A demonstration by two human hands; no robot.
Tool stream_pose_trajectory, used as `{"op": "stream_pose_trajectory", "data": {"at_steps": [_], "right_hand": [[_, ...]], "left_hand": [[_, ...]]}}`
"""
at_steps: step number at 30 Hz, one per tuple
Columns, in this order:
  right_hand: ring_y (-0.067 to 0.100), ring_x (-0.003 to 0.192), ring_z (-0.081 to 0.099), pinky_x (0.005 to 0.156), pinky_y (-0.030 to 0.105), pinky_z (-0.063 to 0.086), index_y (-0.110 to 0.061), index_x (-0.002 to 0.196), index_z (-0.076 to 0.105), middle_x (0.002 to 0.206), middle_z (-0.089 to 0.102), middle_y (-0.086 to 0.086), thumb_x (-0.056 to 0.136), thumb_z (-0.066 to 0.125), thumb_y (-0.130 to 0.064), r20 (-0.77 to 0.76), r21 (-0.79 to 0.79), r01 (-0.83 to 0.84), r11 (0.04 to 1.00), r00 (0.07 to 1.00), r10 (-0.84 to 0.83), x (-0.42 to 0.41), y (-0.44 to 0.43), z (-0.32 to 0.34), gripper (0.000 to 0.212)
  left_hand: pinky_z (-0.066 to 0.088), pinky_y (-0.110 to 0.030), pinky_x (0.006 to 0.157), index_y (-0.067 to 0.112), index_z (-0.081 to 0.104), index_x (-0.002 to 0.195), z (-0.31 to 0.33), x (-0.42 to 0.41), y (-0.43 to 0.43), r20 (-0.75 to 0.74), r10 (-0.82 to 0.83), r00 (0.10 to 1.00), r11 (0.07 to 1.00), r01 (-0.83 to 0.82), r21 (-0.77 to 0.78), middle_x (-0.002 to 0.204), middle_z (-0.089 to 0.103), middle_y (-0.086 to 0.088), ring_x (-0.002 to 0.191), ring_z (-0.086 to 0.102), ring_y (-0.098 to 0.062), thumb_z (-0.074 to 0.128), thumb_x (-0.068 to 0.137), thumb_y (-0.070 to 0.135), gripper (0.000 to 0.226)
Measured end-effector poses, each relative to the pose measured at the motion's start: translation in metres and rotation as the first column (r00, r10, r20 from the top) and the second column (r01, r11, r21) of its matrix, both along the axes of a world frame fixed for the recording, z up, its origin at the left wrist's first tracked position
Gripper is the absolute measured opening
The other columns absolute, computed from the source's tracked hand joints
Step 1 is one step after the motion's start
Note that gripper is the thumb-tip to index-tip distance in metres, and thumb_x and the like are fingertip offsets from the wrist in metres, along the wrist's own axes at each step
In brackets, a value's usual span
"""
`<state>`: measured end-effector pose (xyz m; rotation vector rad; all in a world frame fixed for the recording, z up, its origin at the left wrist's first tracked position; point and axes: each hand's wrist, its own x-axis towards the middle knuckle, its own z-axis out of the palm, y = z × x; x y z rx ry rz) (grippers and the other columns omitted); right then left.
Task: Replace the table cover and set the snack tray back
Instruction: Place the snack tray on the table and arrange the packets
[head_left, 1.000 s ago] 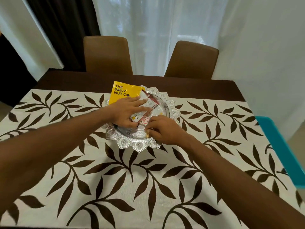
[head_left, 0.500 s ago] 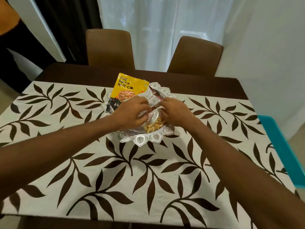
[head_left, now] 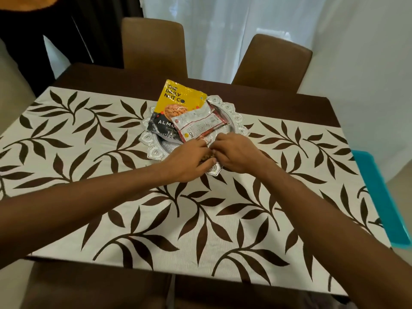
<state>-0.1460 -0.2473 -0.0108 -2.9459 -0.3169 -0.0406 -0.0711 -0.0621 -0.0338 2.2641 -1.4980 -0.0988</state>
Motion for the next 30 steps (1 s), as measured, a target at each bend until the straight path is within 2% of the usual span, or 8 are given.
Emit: {"op": "stream_pose_trajectory", "data": {"at_steps": [4,7,12,18,21,24,27,30], "right_hand": [[0.016,0.074,0.050,0.066,0.035,0.039,-0.014,0.098,0.070,0.085,0.050,-0.005,0.098,0.041,-0.033,0.057,0.063,0.006,0.998,0.998,-0.010,0.000,0.002,-0.006,0.035],[0.017,0.073,0.048,0.066,0.036,0.039,-0.013,0.091,0.067,0.083,0.047,-0.006,0.098,0.037,-0.035,0.046,0.092,0.014,0.996,0.999,-0.018,0.004,0.004,-0.012,0.037],[0.014,0.072,0.043,0.066,0.033,0.034,-0.016,0.092,0.061,0.081,0.045,-0.007,0.103,0.041,-0.037,0.062,0.132,-0.024,0.991,0.998,0.016,0.006,0.012,-0.015,0.031],[0.020,0.062,0.047,0.058,0.033,0.030,-0.014,0.077,0.056,0.068,0.048,-0.002,0.098,0.040,-0.038,0.014,0.122,0.027,0.992,0.999,-0.029,0.012,0.018,-0.016,0.036],[0.019,0.057,0.047,0.055,0.031,0.028,-0.012,0.070,0.055,0.062,0.051,0.001,0.098,0.040,-0.036,-0.047,0.139,0.051,0.989,0.998,-0.045,0.016,0.018,-0.016,0.040],[0.015,0.054,0.042,0.053,0.031,0.028,-0.015,0.066,0.054,0.060,0.051,0.001,0.103,0.044,-0.038,-0.133,0.075,0.083,0.994,0.988,-0.073,0.022,0.018,-0.016,0.045],[0.013,0.049,0.038,0.053,0.030,0.029,-0.017,0.058,0.051,0.052,0.046,-0.002,0.101,0.048,-0.038,-0.148,0.058,0.133,0.989,0.981,-0.123,0.028,0.018,-0.014,0.048],[0.015,0.048,0.041,0.054,0.032,0.035,-0.015,0.055,0.052,0.050,0.048,0.000,0.099,0.050,-0.038,-0.150,0.078,0.165,0.983,0.977,-0.152,0.033,0.019,-0.015,0.050]], "left_hand": [[0.041,-0.033,0.065,0.021,0.060,0.089,0.001,0.000,0.001,-0.041,0.048,0.998,0.998,-0.050,-0.046,0.084,0.055,0.001,0.078,0.050,-0.013,0.052,0.097,0.041,0.023],[0.043,-0.034,0.064,0.021,0.057,0.083,0.004,0.003,0.002,-0.074,0.091,0.993,0.996,-0.092,-0.008,0.081,0.054,0.001,0.075,0.051,-0.015,0.055,0.097,0.039,0.023],[0.041,-0.034,0.064,0.022,0.051,0.083,0.008,0.014,0.009,-0.099,-0.011,0.995,0.995,0.020,0.093,0.080,0.051,0.002,0.073,0.050,-0.016,0.041,0.096,0.036,0.021],[0.044,-0.037,0.056,0.019,0.056,0.076,0.009,0.026,0.013,-0.105,-0.007,0.994,0.980,0.028,0.198,0.069,0.056,0.000,0.061,0.052,-0.016,0.038,0.093,0.044,0.035],[0.039,-0.033,0.054,0.021,0.053,0.069,0.011,0.028,0.013,-0.098,0.020,0.995,0.970,0.004,0.245,0.063,0.056,0.001,0.056,0.050,-0.013,0.045,0.097,0.038,0.034],[0.037,-0.032,0.053,0.014,0.057,0.065,0.011,0.031,0.013,-0.092,0.050,0.994,0.966,-0.025,0.257,0.059,0.057,-0.003,0.054,0.049,-0.017,0.050,0.095,0.031,0.035],[0.038,-0.033,0.051,0.010,0.060,0.060,0.011,0.033,0.011,-0.078,0.066,0.995,0.963,-0.043,0.266,0.055,0.057,-0.007,0.052,0.053,-0.023,0.049,0.092,0.034,0.042],[0.035,-0.031,0.049,0.010,0.059,0.054,0.009,0.038,0.009,-0.107,0.070,0.992,0.968,-0.042,0.246,0.050,0.054,-0.006,0.044,0.047,-0.019,0.048,0.088,0.036,0.044]]}}
